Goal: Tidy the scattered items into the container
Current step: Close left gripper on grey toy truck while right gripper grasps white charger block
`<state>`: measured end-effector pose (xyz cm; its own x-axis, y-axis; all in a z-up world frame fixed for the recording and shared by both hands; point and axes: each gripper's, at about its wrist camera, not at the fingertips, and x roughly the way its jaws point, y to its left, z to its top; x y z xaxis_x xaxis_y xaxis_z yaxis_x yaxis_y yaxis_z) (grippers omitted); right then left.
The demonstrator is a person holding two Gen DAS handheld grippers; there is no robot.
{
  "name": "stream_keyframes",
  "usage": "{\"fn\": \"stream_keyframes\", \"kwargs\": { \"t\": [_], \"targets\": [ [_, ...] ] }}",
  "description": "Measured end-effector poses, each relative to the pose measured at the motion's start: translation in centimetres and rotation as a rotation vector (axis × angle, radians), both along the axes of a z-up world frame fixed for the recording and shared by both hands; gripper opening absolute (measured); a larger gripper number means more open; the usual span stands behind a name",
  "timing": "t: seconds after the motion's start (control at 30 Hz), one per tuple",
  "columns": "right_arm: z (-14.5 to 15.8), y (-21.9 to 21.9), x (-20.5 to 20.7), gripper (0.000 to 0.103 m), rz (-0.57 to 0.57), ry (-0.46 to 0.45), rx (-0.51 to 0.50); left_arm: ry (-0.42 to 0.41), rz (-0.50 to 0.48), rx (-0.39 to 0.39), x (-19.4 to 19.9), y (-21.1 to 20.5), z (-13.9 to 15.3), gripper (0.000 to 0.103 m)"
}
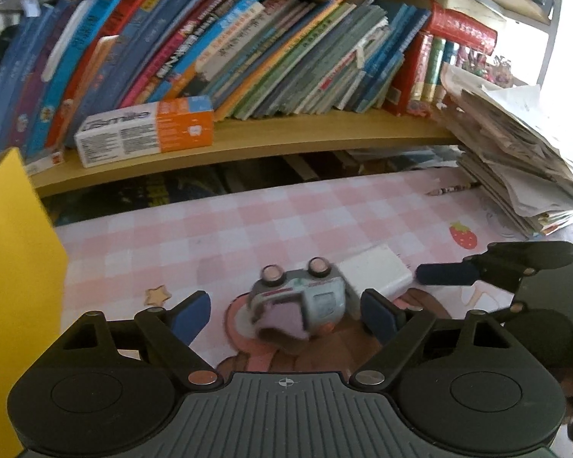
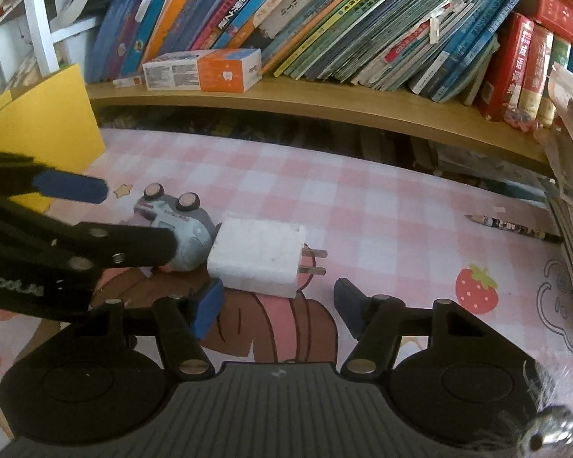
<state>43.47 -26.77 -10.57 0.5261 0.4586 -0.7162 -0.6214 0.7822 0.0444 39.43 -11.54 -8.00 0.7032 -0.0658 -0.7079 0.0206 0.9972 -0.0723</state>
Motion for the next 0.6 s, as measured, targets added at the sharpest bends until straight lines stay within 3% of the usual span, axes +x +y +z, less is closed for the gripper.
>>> {"fn": "stream_keyframes", "kwargs": {
  "t": [0.07, 0.2, 0.37, 0.6],
  "targets": [
    [0.0, -0.1, -0.2, 0.064, 0.005, -0.005, 0.001, -0.002, -0.01, 0.016, 0.6, -0.5, -0.3, 0.087],
    [0.2, -0.1, -0.4, 0.064, 0.009, -0.023, 0.003, 0.017, 0.043, 0.048, 1.4, -0.3, -1.1, 0.075],
    [0.3, 0.2, -0.1, 0.065, -0.013, -0.036, 0.024, 0.037, 0.111, 0.034, 1.4, 1.3, -1.2, 0.073],
    [-0.1, 1.8, 0.5, 0.069, -0.031, -0.041, 0.017, 0.035, 0.112, -0.007, 1.7, 2.1, -1.2, 0.073]
  ]
}}
